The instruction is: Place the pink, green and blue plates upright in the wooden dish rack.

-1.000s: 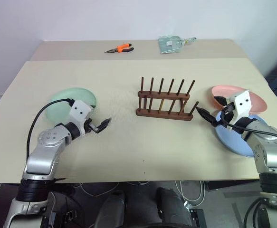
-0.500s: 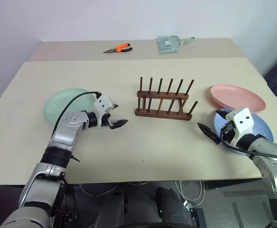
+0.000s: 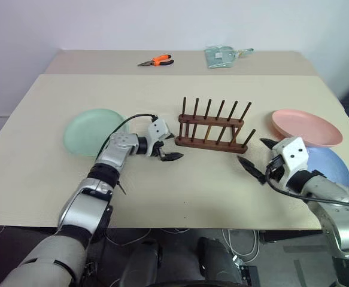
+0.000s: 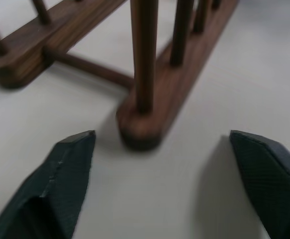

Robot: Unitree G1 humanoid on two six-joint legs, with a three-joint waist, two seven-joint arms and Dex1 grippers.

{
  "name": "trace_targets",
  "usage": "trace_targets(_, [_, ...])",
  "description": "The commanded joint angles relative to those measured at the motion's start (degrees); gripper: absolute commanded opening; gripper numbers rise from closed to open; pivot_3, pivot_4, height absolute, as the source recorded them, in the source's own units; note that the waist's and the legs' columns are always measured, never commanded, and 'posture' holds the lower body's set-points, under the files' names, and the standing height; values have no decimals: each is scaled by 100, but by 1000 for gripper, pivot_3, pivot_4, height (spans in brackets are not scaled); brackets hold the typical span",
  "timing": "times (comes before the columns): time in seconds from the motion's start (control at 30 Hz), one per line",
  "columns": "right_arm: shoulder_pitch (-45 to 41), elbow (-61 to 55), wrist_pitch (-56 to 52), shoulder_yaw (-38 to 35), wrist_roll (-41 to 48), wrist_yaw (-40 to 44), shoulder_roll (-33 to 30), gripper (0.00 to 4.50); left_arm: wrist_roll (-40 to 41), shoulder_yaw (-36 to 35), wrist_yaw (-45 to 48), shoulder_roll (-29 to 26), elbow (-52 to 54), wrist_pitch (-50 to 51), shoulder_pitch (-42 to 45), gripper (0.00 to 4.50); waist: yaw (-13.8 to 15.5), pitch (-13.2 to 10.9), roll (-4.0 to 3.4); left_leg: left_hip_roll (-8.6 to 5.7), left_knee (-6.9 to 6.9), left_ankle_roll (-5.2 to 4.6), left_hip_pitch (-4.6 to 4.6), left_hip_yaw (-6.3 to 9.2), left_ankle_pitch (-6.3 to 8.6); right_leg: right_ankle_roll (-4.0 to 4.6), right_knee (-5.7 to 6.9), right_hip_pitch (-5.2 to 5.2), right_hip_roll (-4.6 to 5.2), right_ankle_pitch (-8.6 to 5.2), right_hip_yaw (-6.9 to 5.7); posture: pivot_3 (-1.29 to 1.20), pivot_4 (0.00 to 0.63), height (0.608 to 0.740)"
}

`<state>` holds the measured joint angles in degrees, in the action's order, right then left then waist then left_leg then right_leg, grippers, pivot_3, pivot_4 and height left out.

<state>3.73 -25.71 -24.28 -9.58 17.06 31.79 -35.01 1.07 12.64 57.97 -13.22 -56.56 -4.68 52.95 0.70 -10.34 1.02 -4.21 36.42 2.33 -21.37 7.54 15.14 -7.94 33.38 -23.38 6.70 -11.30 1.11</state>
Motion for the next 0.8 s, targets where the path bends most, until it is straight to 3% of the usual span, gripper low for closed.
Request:
trace_targets(0.03, [344, -760, -122, 263, -11, -48, 64, 4500, -183, -10, -35, 89, -383, -331, 151, 2588, -16, 0, 0, 1, -2, 0, 1, 0, 0, -1, 1, 0, 0, 0, 0, 0, 150, 740])
trace_targets(0.17, [915, -1188, -337, 218, 35, 123, -178, 4500, -74, -87, 315, 58, -105, -532, 20, 752, -13, 1, 1, 2, 0, 0, 2, -1, 0, -21, 2, 0, 0, -13, 0, 0, 150, 740])
trace_targets(0.3, [1359, -1341, -517, -198, 222, 428, -480, 4500, 172, 21, 1038, -199, 1347, -320, -613, 742, -16, 1, -1, 2, 0, 0, 0, 1, 0, -19, 2, 0, 0, -12, 0, 0, 150, 740])
trace_targets(0.37, [1573, -1308, -588, -520, 397, 700, -660, 4500, 348, 117, 1379, -442, 2519, 138, -1118, 742, -13, 0, -1, 3, -2, -1, 0, -1, 1, -4, 2, -1, 1, -4, 4, 0, 150, 740])
trace_targets(0.5, [1736, -1087, -508, -798, 440, 934, -821, 4500, 551, 148, 1574, -815, 3830, 943, -1792, 742, -7, 0, -2, 7, -2, -1, 1, 1, 1, 2, 3, -2, -1, -1, 3, 0, 150, 740])
trace_targets(0.73, [1831, -741, -353, -1007, 316, 1164, -958, 4500, 195, 157, 987, -1253, 4146, 1346, -2118, 4379, 5, 0, -1, 7, 2, -1, 4, 0, 1, -9, 3, 4, 0, -19, 2, 0, 150, 740])
trace_targets(0.8, [1899, -727, -351, -944, 277, 1239, -1001, 3944, 109, 161, 973, -1526, 4227, 1292, -2291, 4500, 3, 1, -1, 7, 1, -1, 4, 1, 1, -15, 3, 3, 0, -15, 2, 0, 150, 740])
